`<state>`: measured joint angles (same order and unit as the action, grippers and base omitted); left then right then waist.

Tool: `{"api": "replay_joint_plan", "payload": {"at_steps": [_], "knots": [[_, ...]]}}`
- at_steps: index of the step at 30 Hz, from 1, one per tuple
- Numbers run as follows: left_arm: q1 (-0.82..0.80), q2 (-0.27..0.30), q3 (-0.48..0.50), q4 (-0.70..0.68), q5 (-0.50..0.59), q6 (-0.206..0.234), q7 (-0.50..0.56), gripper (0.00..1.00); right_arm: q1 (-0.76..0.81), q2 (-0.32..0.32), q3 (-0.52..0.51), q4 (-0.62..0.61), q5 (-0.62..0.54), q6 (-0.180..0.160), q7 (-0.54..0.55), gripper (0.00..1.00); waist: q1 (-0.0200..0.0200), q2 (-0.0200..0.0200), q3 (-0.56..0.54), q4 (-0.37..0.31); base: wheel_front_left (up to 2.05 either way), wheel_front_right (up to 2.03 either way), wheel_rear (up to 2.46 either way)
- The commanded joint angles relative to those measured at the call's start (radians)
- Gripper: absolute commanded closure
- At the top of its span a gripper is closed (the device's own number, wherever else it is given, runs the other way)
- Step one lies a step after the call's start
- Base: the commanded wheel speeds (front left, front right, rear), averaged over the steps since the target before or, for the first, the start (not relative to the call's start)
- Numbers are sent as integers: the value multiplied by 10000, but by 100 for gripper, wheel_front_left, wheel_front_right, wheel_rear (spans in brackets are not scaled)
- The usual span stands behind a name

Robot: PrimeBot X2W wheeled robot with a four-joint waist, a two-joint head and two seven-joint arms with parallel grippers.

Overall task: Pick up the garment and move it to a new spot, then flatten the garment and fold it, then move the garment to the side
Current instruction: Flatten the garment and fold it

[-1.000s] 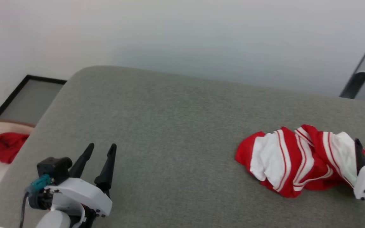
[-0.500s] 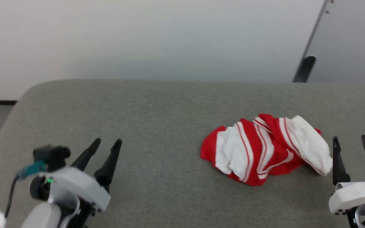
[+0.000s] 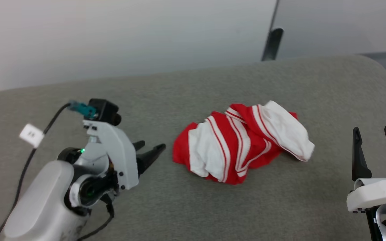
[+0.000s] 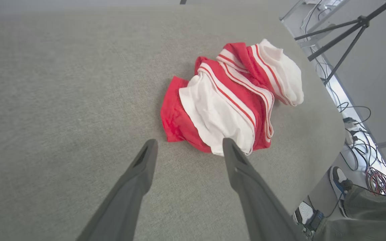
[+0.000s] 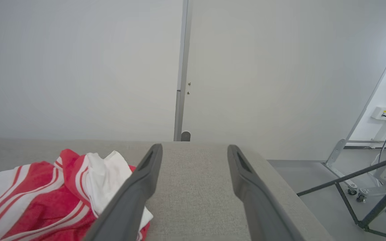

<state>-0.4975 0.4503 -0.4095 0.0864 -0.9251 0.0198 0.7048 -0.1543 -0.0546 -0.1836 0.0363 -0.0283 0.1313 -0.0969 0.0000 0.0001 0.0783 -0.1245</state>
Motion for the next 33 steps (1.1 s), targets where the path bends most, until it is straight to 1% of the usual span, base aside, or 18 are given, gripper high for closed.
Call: {"api": "replay_joint_plan", "payload": {"at_steps": [1, 4, 7, 12, 17, 19, 21, 26, 27, 29, 30, 31, 32, 33], "knots": [[-190, 8, -102, 76, -106, 124, 369, 0, -87, 36, 17, 61, 53, -10, -76, 0, 0, -1, 545, -668, 0, 0, 0], [-468, -98, -281, 214, -249, 427, 1050, 0, -199, 51, 5, 180, 164, -10, -173, 0, 0, -1, 729, -967, 0, 0, 0], [-666, -162, -469, 422, -277, 608, 1528, 0, -270, 54, 47, 324, 365, -10, -277, 0, 0, -1, 902, -1226, 0, 0, 0], [-852, -292, -634, 662, -446, 853, 2098, 0, -426, 55, 125, 578, 571, -10, -449, 0, 0, -1, 1140, -1560, 0, 0, 0], [-999, -379, -753, 820, -532, 1091, 2535, 0, -485, 56, 143, 828, 656, -10, -580, 0, 0, -1, 1326, -1719, 0, 0, 0], [-1057, -404, -808, 902, -551, 1111, 2635, 0, -578, 57, 157, 901, 721, -10, -639, 0, 0, -1, 1398, -1761, 0, 0, 0], [-1149, -342, -919, 1045, -345, 1093, 2658, 0, -660, 57, 156, 982, 757, -10, -698, 0, 0, -1, 1460, -1791, 0, 0, 0], [-1123, -543, -1008, 1446, -389, 1080, 2575, 0, -736, 58, 206, 1117, 843, -10, -782, 0, 0, -1, 1579, -1834, 0, 0, 0], [-1148, -568, -1038, 1530, -384, 1000, 2536, 0, -780, 56, 220, 1133, 875, -10, -793, 0, 0, -1, 1604, -1841, 0, 0, 0], [-1169, -623, -1009, 1796, -435, 993, 2493, 0, -839, 56, 256, 1198, 910, -10, -828, 0, 0, -1, 1634, -1858, 0, 0, 0], [-1213, -615, -1062, 1851, -386, 909, 2480, 11, -843, 56, 273, 1231, 912, -10, -843, 0, 0, -1, 1648, -1868, 0, 0, 0], [-1268, -620, -1087, 1918, -348, 865, 2457, 48, -844, 56, 279, 1258, 919, -10, -864, 0, 0, -1, 1659, -1869, 0, 0, 0], [-1293, -643, -1038, 1989, -403, 856, 2421, 69, -848, 55, 269, 1277, 920, -10, -874, 0, 0, -1, 1661, -1862, 0, 0, 0], [-1321, -645, -1009, 2037, -448, 831, 2437, 100, -857, 55, 259, 1285, 910, -10, -878, 0, 0, -1, 1658, -1851, 0, 0, 0]]}}
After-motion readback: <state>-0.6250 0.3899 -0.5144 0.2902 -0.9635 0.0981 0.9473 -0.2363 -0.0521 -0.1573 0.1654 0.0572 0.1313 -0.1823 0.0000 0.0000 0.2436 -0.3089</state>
